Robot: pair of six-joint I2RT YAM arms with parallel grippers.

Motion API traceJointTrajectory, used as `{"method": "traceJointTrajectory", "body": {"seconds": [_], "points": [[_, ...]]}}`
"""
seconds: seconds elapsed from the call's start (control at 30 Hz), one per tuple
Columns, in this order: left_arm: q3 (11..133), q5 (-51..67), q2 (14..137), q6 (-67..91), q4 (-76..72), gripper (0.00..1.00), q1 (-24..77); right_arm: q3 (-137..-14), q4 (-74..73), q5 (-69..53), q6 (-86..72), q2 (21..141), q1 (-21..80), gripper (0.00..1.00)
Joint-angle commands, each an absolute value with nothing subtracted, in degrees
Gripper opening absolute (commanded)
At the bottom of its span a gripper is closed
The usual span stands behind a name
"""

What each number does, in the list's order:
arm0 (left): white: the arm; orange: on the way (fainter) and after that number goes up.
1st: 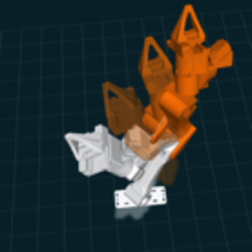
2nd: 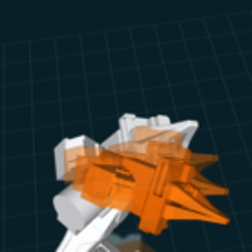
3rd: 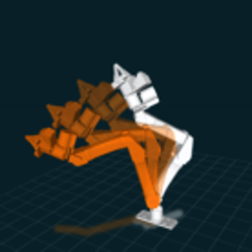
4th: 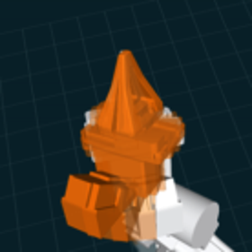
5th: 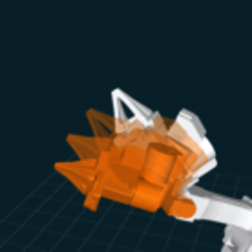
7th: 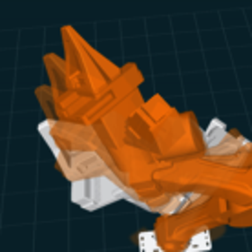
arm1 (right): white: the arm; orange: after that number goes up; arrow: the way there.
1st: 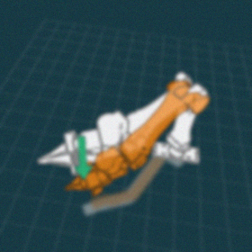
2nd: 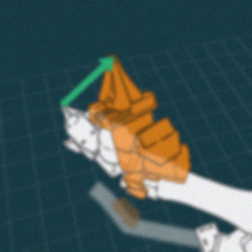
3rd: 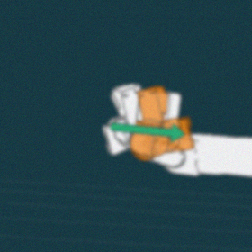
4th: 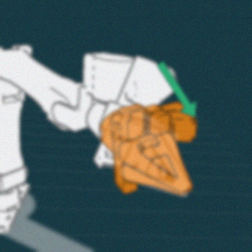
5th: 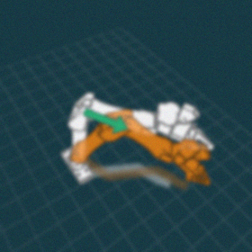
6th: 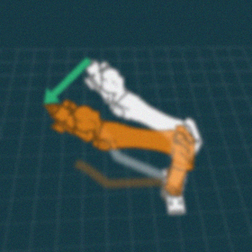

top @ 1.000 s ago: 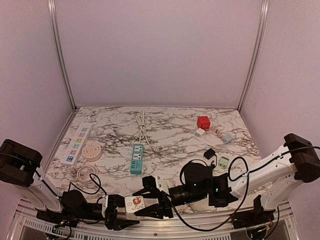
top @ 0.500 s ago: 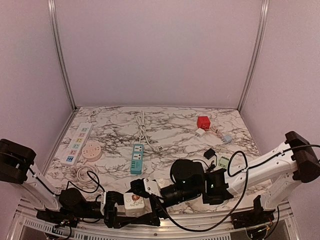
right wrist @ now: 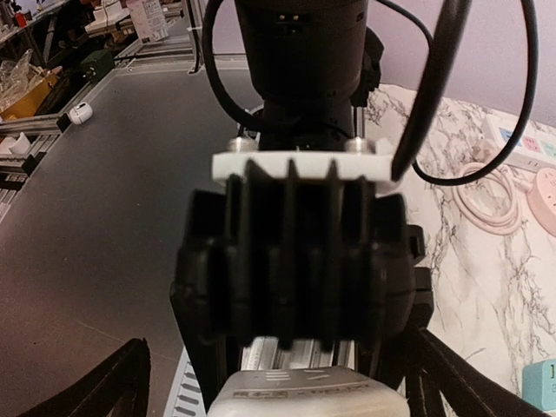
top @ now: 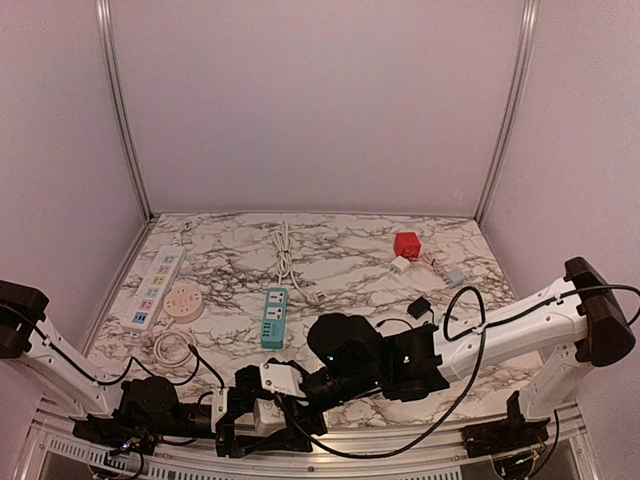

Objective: Insert the plug
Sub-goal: Pass from the right arm to the left, then pass from the left arm to the right

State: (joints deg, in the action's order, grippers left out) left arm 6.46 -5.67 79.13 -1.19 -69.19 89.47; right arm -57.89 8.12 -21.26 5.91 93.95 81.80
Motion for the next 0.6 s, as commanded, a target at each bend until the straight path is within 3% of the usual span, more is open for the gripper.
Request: {"method": "traceJointTrajectory", "body": {"seconds": [0.0, 0.57], "points": [[9.6, -6.8, 75.5, -2.3, -64.4, 0.0, 89.3, -61.6, -1.2, -18.7, 7.3, 95.0, 82.3, 0.95], [9.2, -8.3, 69.6, -2.4, -57.0, 0.0, 89.4, -64.7, -6.8, -19.5, 8.4, 98.1, 82.6, 0.87]]}}
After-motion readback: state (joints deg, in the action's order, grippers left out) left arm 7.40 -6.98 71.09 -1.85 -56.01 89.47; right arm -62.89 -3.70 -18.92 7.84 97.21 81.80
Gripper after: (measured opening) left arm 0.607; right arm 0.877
